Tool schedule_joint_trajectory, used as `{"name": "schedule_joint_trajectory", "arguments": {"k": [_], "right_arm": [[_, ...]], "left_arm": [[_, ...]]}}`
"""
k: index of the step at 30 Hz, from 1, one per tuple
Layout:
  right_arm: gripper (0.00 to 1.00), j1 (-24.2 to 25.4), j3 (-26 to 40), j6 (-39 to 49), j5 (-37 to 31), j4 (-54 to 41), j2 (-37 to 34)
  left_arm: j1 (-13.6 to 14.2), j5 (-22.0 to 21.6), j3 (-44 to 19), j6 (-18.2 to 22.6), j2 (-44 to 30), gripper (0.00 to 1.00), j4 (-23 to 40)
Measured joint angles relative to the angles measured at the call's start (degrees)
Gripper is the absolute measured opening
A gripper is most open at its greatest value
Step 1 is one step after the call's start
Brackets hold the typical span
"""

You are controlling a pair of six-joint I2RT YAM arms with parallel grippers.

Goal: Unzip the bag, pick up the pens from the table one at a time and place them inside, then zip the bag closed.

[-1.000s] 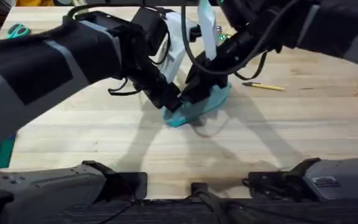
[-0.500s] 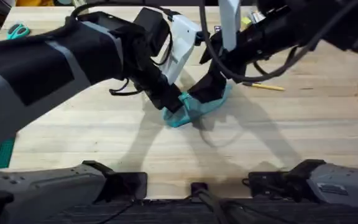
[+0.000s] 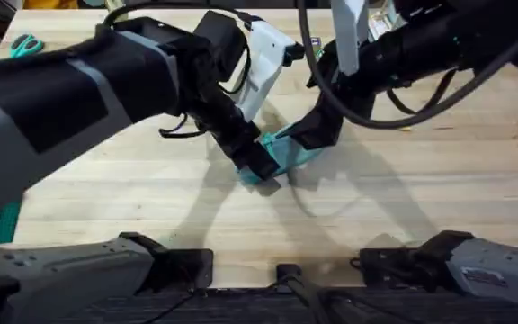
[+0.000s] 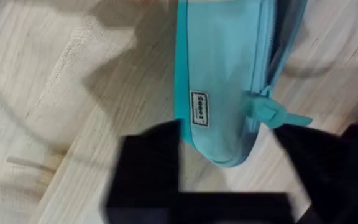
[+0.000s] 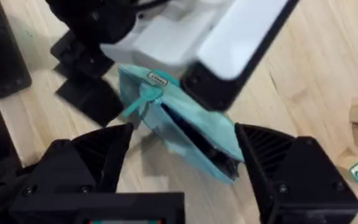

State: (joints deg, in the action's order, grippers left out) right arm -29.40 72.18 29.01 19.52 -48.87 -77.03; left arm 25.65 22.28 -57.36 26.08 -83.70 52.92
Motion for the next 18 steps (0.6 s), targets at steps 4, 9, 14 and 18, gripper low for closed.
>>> {"name": "schedule_joint_trajectory", "arguments": {"k": [4,9,14,18], "right_arm": [[0.995,2.2,0.1,0.1,0.9,-2.0,0.0],[0.995,5.4,2.6,0.5,2.1,-5.4,0.0],[0.993,7.1,7.4,3.1,2.6,-10.6,-0.1],[0.993,7.1,13.9,7.3,2.8,-16.5,-2.3]], "left_arm": [[0.0,0.0,0.0,-0.2,0.0,0.992,0.0],[0.0,0.0,-0.2,-0.2,0.3,0.996,0.0],[-1.1,0.0,-1.0,-0.4,6.6,0.995,0.0],[-4.9,0.0,-2.1,-0.4,19.7,0.995,1.9]]}}
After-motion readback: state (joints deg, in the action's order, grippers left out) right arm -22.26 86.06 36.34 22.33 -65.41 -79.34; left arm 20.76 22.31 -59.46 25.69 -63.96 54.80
